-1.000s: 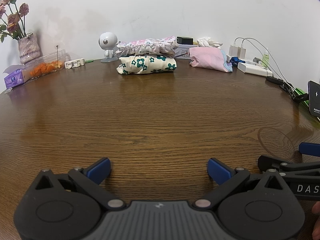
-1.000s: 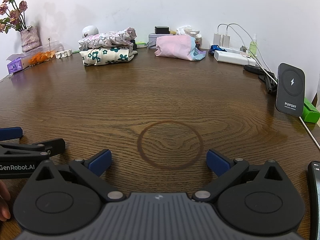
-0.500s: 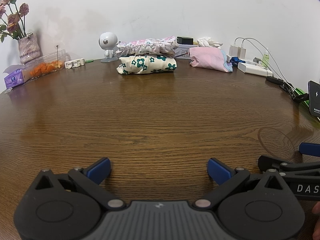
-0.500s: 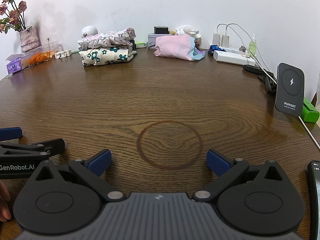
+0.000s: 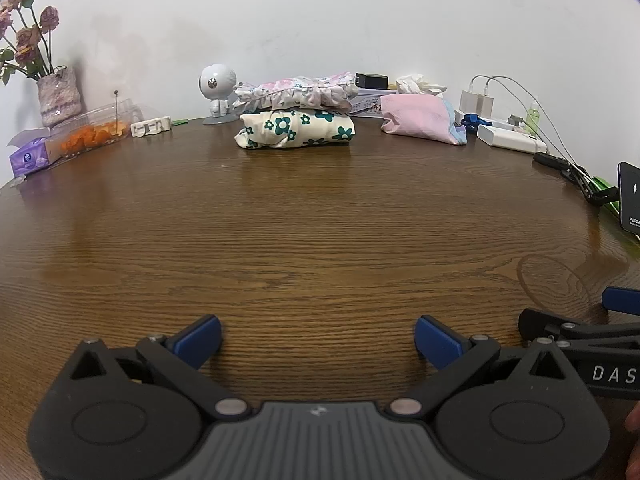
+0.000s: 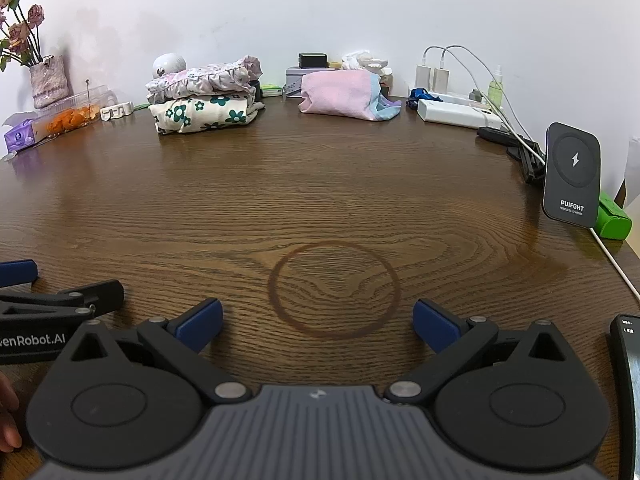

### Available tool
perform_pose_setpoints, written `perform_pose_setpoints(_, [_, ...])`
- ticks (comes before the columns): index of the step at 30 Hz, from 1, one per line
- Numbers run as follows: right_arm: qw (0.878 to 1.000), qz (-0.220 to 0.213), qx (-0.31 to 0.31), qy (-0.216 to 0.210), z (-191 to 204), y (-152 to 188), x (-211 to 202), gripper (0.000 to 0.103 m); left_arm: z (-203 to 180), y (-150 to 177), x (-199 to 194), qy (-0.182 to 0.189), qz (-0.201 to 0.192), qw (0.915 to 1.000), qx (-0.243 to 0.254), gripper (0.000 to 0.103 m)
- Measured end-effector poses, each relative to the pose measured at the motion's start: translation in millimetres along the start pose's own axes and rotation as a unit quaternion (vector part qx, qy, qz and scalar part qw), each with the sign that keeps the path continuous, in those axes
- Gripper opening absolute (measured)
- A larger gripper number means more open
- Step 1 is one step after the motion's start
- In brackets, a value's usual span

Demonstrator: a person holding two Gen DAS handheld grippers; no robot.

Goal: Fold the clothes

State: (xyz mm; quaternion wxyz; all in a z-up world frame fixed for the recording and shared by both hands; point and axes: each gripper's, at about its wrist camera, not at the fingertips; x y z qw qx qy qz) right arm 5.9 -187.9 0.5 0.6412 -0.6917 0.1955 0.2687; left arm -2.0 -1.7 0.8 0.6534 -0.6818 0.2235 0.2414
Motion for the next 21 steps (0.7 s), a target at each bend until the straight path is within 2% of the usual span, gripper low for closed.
perform_pose_setpoints(21, [1.000,0.000,-0.001,-0.002,-1.9,-0.8,0.2,0.103,0.5,-0.7,0.9,0.001,0.000,1.0000,0.001,0.103])
Point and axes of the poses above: each gripper's, at about its wrist camera, not at the fingertips, and x roughly the way its jaws point, z to its left, y to its underside, and after that the axes turned 3 degrees about -x, right-handed
